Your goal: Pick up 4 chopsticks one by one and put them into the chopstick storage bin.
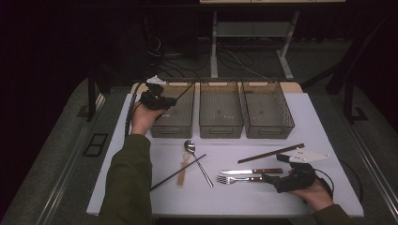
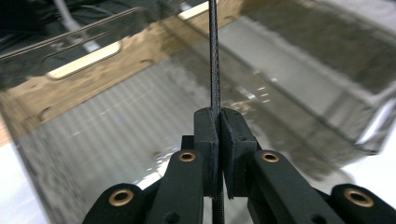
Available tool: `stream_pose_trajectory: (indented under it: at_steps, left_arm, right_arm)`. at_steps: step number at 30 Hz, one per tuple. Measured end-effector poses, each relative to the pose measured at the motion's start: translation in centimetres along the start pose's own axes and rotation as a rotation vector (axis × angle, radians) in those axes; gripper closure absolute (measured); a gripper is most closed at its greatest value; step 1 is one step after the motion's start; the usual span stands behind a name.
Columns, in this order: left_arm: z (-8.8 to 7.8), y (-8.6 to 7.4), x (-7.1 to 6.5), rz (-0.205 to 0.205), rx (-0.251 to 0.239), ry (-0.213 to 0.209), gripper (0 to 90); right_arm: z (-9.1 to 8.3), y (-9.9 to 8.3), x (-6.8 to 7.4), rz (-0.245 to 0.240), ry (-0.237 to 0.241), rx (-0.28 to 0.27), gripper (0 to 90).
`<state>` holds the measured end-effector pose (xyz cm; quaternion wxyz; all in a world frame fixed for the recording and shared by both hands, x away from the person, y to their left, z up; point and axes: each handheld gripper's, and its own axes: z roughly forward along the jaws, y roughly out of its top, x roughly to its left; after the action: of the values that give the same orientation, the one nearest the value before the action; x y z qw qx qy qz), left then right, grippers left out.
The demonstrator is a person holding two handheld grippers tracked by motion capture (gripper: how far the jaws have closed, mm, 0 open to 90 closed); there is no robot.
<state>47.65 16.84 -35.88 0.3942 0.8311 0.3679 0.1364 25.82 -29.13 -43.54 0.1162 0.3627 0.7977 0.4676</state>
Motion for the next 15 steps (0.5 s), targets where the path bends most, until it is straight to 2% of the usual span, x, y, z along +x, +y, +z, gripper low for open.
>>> stream_pose_trajectory:
  at_steps: [5, 10, 15]
  left_arm:
    - [0.8, -0.6, 0.6, -0.020, 0.006, 0.015, 84.9]
    - [1.5, -1.3, 1.0, -0.028, 0.038, 0.036, 84.9]
    - [1.8, -2.0, 1.3, -0.064, 0.050, 0.041, 84.9]
  right_arm:
    - [-0.1, 0.0, 0.0, 0.001, 0.000, -0.004, 0.8]
    - [-0.1, 0.0, -0.1, 0.002, 0.002, -0.007, 0.8]
    - [-0.1, 0.0, 0.0, 0.001, 0.004, -0.006, 0.8]
